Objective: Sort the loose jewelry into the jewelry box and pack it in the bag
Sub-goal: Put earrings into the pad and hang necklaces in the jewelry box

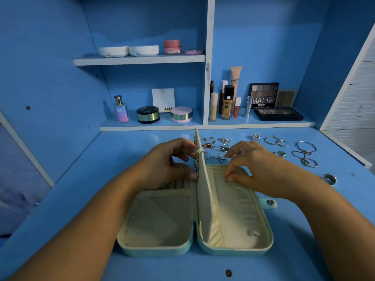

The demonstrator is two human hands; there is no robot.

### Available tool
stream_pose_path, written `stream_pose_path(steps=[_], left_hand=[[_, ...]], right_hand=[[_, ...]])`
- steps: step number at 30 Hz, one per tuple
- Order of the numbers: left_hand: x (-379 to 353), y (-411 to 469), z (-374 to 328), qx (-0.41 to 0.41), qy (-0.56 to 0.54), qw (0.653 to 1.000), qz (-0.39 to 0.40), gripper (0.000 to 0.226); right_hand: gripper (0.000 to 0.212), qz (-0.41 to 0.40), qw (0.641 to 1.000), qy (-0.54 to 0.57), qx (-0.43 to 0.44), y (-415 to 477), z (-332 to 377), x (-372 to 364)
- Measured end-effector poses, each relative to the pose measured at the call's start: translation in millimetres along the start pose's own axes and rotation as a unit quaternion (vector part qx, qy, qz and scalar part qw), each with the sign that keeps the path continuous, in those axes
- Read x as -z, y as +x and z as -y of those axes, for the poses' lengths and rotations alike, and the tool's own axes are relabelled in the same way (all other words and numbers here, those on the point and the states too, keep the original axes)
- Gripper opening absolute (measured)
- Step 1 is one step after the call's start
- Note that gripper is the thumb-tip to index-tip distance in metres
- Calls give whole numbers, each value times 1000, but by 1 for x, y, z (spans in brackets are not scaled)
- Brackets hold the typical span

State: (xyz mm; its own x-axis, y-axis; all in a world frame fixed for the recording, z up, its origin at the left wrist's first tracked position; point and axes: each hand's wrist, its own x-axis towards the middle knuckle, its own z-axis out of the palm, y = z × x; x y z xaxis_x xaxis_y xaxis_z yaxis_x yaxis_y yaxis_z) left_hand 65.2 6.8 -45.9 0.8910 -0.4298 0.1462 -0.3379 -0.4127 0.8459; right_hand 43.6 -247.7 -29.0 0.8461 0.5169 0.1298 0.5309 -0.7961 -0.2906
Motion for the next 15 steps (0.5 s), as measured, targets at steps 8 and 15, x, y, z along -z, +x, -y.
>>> stream_pose_path(steps=[8,15], left_hand=[[-2,0,-2,-7,13,1000,-6,43],[0,0,-1,-10,27,1000,-3,44]], right_hand=[[10,24,1000,-6,-4,0,0,-1],[7,30,1000,8,-5,-1,-3,1]])
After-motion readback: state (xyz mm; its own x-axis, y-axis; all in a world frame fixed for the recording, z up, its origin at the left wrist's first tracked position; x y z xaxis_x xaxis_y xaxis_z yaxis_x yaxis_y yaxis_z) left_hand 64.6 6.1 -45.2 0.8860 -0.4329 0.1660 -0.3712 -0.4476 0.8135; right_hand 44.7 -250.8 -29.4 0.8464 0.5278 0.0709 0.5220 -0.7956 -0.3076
